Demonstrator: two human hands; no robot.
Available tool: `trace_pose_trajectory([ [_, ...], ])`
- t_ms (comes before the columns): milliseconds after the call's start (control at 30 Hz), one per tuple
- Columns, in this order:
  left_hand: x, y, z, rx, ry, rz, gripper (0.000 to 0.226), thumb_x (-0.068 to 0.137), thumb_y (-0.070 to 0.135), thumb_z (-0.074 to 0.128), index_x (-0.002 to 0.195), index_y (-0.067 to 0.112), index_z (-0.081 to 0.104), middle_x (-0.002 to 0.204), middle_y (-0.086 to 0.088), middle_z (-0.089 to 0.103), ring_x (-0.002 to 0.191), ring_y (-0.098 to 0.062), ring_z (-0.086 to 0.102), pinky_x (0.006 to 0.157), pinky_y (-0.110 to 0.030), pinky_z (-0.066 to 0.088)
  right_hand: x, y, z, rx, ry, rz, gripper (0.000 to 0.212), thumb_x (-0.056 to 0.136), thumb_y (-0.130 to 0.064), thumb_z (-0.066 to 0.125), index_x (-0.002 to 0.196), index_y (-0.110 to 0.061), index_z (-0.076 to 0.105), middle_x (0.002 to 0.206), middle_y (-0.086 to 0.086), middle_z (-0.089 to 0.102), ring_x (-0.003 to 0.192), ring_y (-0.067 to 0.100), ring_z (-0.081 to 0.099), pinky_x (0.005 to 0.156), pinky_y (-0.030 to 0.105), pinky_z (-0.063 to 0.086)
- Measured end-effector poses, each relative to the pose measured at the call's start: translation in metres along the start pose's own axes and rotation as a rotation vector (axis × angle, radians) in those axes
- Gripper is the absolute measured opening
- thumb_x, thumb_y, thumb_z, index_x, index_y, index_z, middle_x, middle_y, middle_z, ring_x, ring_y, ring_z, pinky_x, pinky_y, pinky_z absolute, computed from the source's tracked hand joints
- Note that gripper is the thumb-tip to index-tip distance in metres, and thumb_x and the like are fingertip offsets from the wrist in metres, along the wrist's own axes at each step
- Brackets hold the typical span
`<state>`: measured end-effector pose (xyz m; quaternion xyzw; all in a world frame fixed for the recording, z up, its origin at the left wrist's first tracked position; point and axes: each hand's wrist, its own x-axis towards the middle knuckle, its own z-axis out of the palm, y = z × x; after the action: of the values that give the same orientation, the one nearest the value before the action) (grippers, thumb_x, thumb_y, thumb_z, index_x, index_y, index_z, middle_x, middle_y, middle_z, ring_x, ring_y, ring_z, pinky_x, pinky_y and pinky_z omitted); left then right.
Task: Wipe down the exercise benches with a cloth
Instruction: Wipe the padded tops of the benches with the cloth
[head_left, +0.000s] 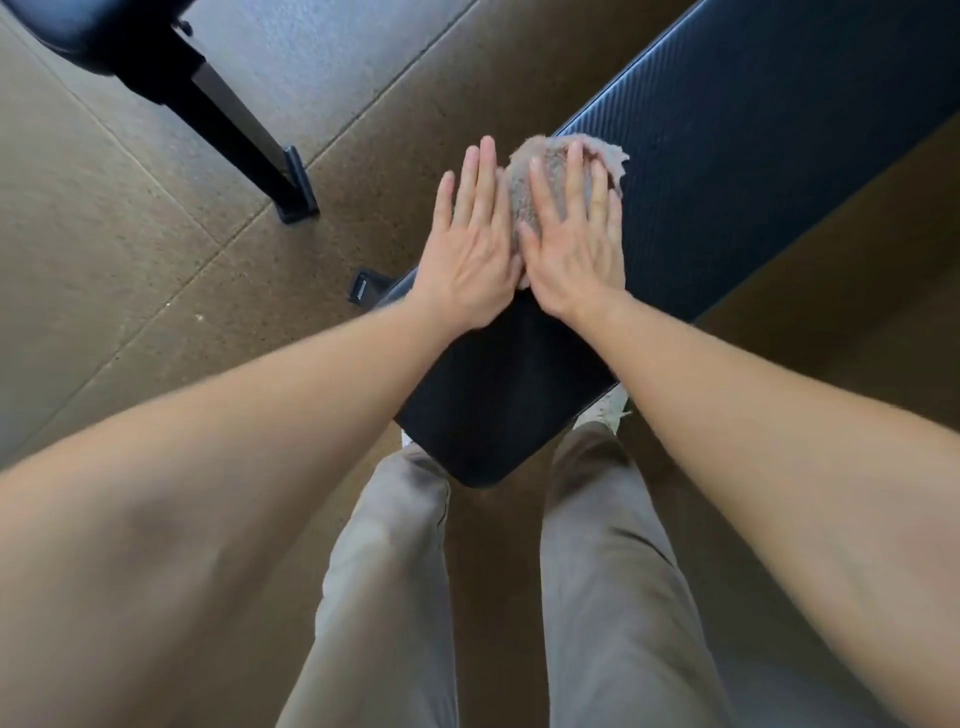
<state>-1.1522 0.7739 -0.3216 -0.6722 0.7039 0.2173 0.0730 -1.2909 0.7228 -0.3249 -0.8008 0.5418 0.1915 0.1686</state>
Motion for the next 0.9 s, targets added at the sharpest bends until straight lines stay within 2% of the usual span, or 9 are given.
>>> trace_pose_trajectory([
  [133, 0.053, 0.010, -0.013, -0.130, -0.105, 0.010, 0.076, 0.105, 0.035, 0.035, 0.161, 0.001, -0.004, 0.170, -0.022, -0.008, 0.158, -0.036, -0.005, 0.128, -0.052, 0.005, 0.039, 0.049, -0.021, -0.083, 0.017, -0.130, 0.065, 0.108, -0.053, 0.014, 0.163, -0.028, -0.009, 0.171, 0.009, -0.015, 0.158, 0.030, -0.012, 0.127, 0.046, -0.006],
  [200, 0.061, 0.017, -0.008, -0.171, -0.139, -0.022, 0.077, 0.107, 0.040, 0.033, 0.161, 0.003, -0.007, 0.170, -0.019, -0.010, 0.158, -0.034, -0.004, 0.128, -0.050, 0.005, 0.048, 0.068, -0.026, -0.128, 0.027, -0.193, 0.065, 0.108, -0.053, 0.012, 0.163, -0.026, -0.010, 0.171, 0.009, -0.015, 0.158, 0.030, -0.012, 0.128, 0.046, -0.004],
  [267, 0.058, 0.027, 0.000, -0.119, -0.101, -0.065, 0.077, 0.107, 0.046, 0.027, 0.161, 0.003, -0.007, 0.170, -0.020, -0.010, 0.158, -0.035, -0.005, 0.127, -0.053, 0.003, 0.044, 0.081, -0.024, -0.153, 0.028, -0.244, 0.066, 0.107, -0.053, 0.010, 0.163, -0.025, -0.011, 0.171, 0.010, -0.015, 0.158, 0.030, -0.012, 0.129, 0.046, -0.003],
  [467, 0.016, 0.071, 0.024, -0.047, -0.030, -0.113, 0.078, 0.107, 0.056, 0.012, 0.162, 0.003, -0.003, 0.169, -0.022, -0.009, 0.158, -0.036, -0.010, 0.126, -0.060, -0.001, -0.003, 0.109, 0.002, -0.146, 0.004, -0.323, 0.067, 0.107, -0.054, 0.011, 0.162, -0.024, -0.013, 0.170, 0.012, -0.017, 0.157, 0.031, -0.015, 0.128, 0.049, -0.005],
  [667, -0.042, 0.135, 0.067, -0.099, -0.033, -0.201, 0.077, 0.107, 0.054, 0.015, 0.162, 0.003, -0.004, 0.169, -0.023, -0.011, 0.157, -0.037, -0.013, 0.125, -0.061, 0.000, -0.061, 0.137, 0.032, -0.153, -0.040, -0.367, 0.071, 0.107, -0.054, 0.013, 0.157, -0.022, -0.026, 0.168, 0.013, -0.025, 0.156, 0.033, -0.021, 0.127, 0.052, -0.004],
  [900, -0.090, 0.176, 0.103, -0.118, -0.052, -0.275, 0.075, 0.107, 0.052, 0.017, 0.157, 0.010, -0.019, 0.166, -0.017, -0.023, 0.155, -0.035, -0.021, 0.125, -0.058, -0.008, -0.113, 0.141, 0.062, -0.186, -0.125, -0.361, 0.076, 0.107, -0.055, 0.013, 0.152, -0.020, -0.037, 0.160, 0.015, -0.040, 0.151, 0.035, -0.033, 0.125, 0.053, -0.011],
])
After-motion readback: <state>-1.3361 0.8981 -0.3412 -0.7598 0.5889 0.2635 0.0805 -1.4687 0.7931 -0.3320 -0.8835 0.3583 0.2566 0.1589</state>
